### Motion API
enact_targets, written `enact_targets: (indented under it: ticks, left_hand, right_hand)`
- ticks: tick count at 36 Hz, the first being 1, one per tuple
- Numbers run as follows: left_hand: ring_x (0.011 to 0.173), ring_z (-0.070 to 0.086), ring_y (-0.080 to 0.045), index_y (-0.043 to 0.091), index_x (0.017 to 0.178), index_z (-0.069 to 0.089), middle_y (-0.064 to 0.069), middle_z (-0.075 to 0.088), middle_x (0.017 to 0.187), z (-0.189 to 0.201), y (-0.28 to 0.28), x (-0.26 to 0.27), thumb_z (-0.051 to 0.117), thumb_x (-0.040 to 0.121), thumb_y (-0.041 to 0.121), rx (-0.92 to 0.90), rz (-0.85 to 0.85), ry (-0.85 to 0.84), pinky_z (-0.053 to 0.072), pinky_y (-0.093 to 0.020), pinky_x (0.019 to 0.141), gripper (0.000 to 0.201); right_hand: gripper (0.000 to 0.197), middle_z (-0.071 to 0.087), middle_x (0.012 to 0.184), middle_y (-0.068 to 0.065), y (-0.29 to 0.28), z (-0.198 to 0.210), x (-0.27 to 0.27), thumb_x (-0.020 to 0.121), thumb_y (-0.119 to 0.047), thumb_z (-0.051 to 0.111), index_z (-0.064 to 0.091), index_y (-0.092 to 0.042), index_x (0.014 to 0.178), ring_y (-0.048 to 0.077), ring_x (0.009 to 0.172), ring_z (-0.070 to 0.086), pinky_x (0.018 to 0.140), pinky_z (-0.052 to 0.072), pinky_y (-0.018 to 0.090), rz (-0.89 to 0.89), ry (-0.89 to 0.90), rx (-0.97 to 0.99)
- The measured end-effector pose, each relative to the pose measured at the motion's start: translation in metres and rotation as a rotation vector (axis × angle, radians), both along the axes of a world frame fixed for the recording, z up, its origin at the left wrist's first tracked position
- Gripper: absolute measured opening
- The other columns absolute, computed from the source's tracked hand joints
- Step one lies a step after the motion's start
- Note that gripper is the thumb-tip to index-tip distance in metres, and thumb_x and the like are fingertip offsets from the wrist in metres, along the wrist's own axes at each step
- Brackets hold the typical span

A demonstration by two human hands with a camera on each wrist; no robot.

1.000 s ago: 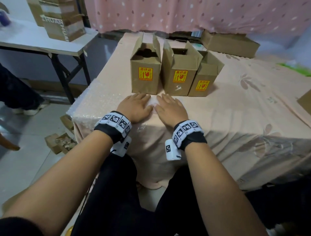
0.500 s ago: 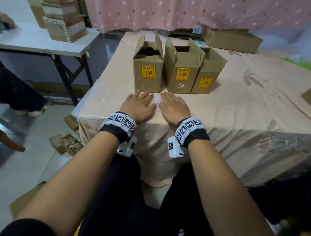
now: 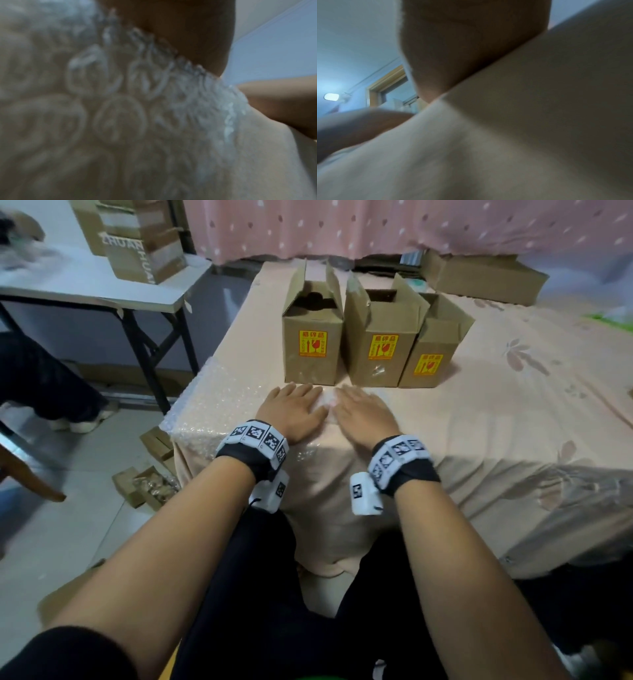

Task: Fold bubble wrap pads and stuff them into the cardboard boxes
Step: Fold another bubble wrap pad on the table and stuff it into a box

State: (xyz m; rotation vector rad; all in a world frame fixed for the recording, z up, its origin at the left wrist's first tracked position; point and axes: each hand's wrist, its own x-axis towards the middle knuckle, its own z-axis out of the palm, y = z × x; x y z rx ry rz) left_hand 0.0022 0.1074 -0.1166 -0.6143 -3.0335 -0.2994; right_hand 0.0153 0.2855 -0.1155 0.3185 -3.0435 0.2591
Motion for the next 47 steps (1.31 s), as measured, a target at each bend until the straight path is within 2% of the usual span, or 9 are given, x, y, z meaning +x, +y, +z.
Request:
enact_targets:
  ticks: [4, 8, 11, 21, 30, 34, 37, 43, 47]
  left_hand:
    - [0.152, 0.022, -0.026, 0.025, 0.157, 0.027, 0.001, 0.027, 0.165, -0.001, 0.003, 0.000, 0.017, 0.097, 0.057, 0.001, 0.007, 0.012, 0.018, -0.047, 0.122, 0.069]
    - [0.153, 0.020, -0.026, 0.024, 0.159, 0.024, 0.000, 0.024, 0.166, -0.001, 0.006, 0.002, 0.019, 0.100, 0.054, -0.016, 0.011, 0.021, 0.017, -0.047, 0.122, 0.066]
    - [0.153, 0.020, -0.026, 0.025, 0.159, 0.023, 0.000, 0.023, 0.166, 0.000, 0.006, 0.002, 0.017, 0.101, 0.052, -0.007, 0.014, 0.029, 0.015, -0.047, 0.123, 0.064]
    - [0.154, 0.016, -0.022, 0.018, 0.160, 0.022, 0.000, 0.021, 0.167, 0.001, 0.003, 0.004, 0.017, 0.107, 0.038, 0.030, 0.022, 0.010, 0.013, -0.045, 0.124, 0.056]
    - [0.150, 0.026, -0.030, 0.010, 0.150, 0.040, -0.009, 0.038, 0.158, -0.005, 0.006, 0.008, 0.013, 0.101, 0.041, 0.084, 0.272, 0.076, 0.017, -0.054, 0.121, 0.064]
    - [0.153, 0.016, -0.028, 0.006, 0.156, 0.029, -0.013, 0.026, 0.164, -0.005, 0.006, 0.008, 0.014, 0.101, 0.043, 0.115, 0.314, 0.063, 0.010, -0.054, 0.123, 0.068]
    - [0.155, 0.009, -0.028, 0.013, 0.159, 0.023, -0.013, 0.016, 0.167, -0.004, 0.007, 0.011, 0.015, 0.100, 0.049, 0.142, 0.246, 0.129, 0.003, -0.055, 0.124, 0.069]
    - [0.154, 0.017, -0.020, 0.030, 0.159, 0.028, 0.001, 0.024, 0.166, -0.003, 0.006, 0.018, 0.004, 0.098, 0.057, -0.065, -0.315, 0.214, 0.008, -0.050, 0.124, 0.070]
    - [0.155, 0.015, -0.016, 0.030, 0.160, 0.024, 0.002, 0.020, 0.167, -0.002, 0.005, 0.013, 0.006, 0.100, 0.052, -0.054, -0.258, 0.131, 0.009, -0.043, 0.125, 0.066]
  right_hand:
    - [0.058, 0.011, 0.168, -0.003, 0.043, 0.001, 0.003, 0.104, -0.038, 0.016, 0.018, -0.021, 0.159, 0.017, 0.154, 0.012, 0.123, 0.008, 0.048, -0.158, -0.088, 0.032]
    - [0.057, 0.030, 0.162, 0.008, 0.025, 0.017, 0.002, 0.098, -0.027, 0.026, 0.038, -0.010, 0.151, 0.024, 0.151, 0.022, 0.122, 0.011, 0.050, -0.218, 0.051, 0.275]
    - [0.050, 0.043, 0.154, 0.010, -0.014, 0.019, -0.001, 0.101, -0.026, 0.029, 0.045, -0.012, 0.145, 0.027, 0.145, 0.035, 0.120, 0.023, 0.046, -0.073, 0.068, 0.066]
    - [0.057, 0.011, 0.168, -0.001, 0.025, 0.001, 0.003, 0.107, -0.039, 0.017, 0.018, -0.018, 0.160, 0.015, 0.155, 0.008, 0.125, 0.007, 0.041, -0.073, -0.062, -0.038]
    - [0.056, 0.010, 0.169, -0.004, 0.029, -0.005, 0.002, 0.105, -0.036, 0.019, 0.019, -0.020, 0.160, 0.012, 0.154, 0.007, 0.125, 0.006, 0.041, -0.102, -0.055, -0.088]
    - [0.057, 0.011, 0.168, -0.004, 0.030, -0.007, 0.001, 0.105, -0.036, 0.019, 0.019, -0.021, 0.160, 0.012, 0.154, 0.007, 0.125, 0.006, 0.041, -0.110, -0.045, -0.093]
    - [0.057, 0.012, 0.168, -0.004, 0.028, -0.007, 0.003, 0.105, -0.034, 0.019, 0.020, -0.019, 0.160, 0.013, 0.154, 0.008, 0.125, 0.008, 0.042, -0.118, -0.029, -0.086]
    - [0.056, 0.013, 0.168, -0.003, 0.027, -0.007, 0.006, 0.106, -0.033, 0.020, 0.019, -0.018, 0.160, 0.013, 0.154, 0.008, 0.125, 0.009, 0.041, -0.121, -0.003, -0.057]
    - [0.056, 0.013, 0.168, -0.004, 0.028, -0.006, 0.004, 0.106, -0.035, 0.020, 0.020, -0.020, 0.160, 0.012, 0.154, 0.008, 0.125, 0.008, 0.041, -0.123, -0.016, -0.073]
